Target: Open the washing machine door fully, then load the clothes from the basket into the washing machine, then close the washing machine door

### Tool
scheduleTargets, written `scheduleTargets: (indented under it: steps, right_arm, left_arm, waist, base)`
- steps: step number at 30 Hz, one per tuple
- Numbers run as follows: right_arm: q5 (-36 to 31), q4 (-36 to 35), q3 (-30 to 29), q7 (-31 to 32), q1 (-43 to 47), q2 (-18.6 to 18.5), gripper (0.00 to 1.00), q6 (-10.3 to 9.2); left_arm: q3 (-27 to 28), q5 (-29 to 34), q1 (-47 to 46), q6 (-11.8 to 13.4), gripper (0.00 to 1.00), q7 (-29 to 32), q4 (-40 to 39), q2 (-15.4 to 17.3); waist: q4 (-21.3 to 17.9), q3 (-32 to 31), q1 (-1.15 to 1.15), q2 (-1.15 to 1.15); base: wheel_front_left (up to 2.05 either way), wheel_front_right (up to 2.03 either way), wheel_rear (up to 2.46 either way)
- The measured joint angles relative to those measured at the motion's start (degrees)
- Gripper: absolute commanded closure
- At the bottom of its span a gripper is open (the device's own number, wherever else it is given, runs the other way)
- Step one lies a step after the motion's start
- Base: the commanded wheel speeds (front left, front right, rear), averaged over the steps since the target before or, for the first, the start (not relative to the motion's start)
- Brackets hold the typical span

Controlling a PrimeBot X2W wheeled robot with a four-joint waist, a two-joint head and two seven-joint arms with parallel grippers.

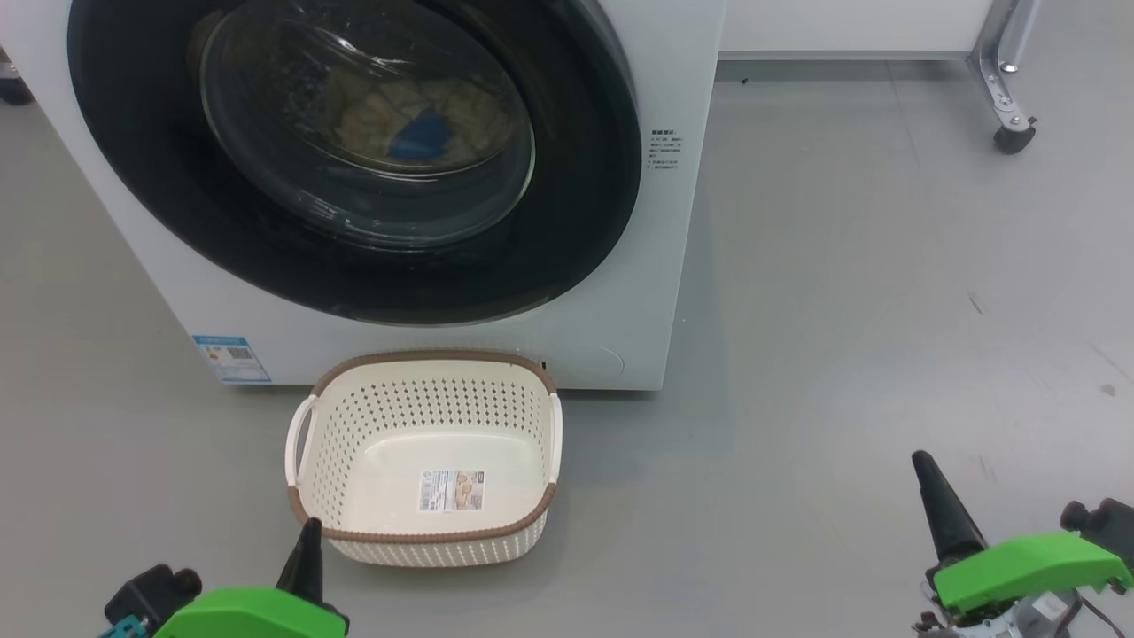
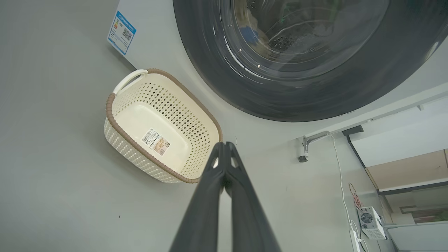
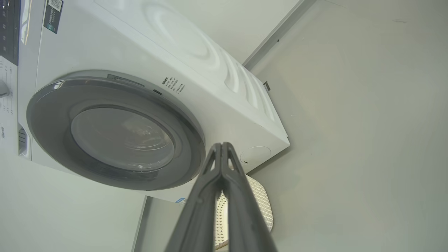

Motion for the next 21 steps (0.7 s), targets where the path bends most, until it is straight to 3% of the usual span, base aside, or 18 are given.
scheduleTargets:
  steps: [21]
  right_arm:
    - [13.5, 2.6, -1.2, 1.1, -2.6, -0.4, 1.0, -0.01]
  left_arm:
    - [5.1, -11.9, -0.1, -2.6, 1.0, 3.0, -0.1, -1.2]
  waist:
    - [0.0, 0.1, 0.0, 0.0]
  base:
    - [0.0, 0.0, 0.0]
